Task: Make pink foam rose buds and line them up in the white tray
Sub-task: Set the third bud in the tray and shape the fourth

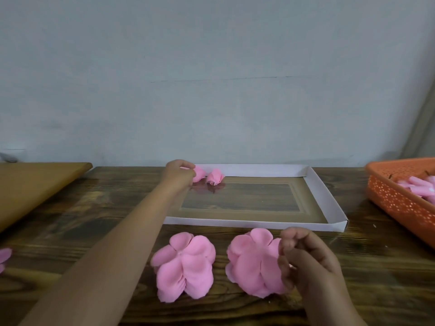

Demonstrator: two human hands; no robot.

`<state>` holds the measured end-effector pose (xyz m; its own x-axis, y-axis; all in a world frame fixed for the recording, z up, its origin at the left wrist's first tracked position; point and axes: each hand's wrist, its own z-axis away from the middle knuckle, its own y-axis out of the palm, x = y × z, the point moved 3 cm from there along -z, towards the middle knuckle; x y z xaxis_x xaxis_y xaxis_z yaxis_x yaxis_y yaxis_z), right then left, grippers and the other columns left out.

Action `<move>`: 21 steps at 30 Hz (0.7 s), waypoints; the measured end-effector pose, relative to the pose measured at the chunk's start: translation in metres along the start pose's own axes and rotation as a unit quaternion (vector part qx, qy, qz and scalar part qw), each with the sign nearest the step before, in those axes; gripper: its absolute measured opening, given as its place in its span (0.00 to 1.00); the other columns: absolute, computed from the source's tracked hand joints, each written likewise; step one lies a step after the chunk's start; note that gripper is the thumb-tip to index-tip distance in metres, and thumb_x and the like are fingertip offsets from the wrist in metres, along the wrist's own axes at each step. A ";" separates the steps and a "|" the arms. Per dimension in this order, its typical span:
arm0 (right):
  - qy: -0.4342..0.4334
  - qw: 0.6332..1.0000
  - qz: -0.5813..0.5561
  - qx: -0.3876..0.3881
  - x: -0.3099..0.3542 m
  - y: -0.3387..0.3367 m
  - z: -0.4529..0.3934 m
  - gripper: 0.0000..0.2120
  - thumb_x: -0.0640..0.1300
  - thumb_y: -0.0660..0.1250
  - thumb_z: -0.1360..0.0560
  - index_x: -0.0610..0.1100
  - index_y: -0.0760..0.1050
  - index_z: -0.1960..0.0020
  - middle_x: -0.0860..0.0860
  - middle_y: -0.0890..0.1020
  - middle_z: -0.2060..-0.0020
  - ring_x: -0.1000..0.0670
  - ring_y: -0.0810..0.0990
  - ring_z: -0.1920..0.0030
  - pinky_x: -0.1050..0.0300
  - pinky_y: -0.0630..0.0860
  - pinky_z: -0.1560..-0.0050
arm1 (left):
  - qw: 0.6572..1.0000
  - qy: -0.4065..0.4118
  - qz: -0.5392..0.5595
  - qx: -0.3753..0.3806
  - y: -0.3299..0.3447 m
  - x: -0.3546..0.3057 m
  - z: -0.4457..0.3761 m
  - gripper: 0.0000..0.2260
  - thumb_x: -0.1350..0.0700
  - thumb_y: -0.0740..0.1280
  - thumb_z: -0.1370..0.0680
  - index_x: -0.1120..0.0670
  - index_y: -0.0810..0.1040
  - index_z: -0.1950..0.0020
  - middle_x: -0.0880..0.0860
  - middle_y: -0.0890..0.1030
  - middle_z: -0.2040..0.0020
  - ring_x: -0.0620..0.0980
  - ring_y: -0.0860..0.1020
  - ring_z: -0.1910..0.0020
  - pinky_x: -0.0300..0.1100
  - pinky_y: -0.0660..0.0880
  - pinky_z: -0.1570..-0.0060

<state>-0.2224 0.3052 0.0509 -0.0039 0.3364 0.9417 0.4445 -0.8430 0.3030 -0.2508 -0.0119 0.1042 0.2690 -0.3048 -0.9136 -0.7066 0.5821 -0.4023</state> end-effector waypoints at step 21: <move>-0.120 0.964 0.199 -0.127 0.009 -0.013 0.005 0.15 0.40 0.63 0.24 0.62 0.77 0.55 0.52 0.77 0.71 0.58 0.73 0.72 0.58 0.73 0.70 | 0.964 0.189 -0.160 0.093 0.009 0.018 0.187 0.10 0.53 0.69 0.21 0.37 0.79 0.46 0.37 0.81 0.54 0.34 0.79 0.53 0.29 0.76 0.53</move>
<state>-0.2235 0.3213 0.0544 0.3433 0.0278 0.9388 0.1344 -0.9907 -0.0198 -0.1300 0.1292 0.0730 0.1709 -0.7245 -0.6678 -0.4883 0.5264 -0.6961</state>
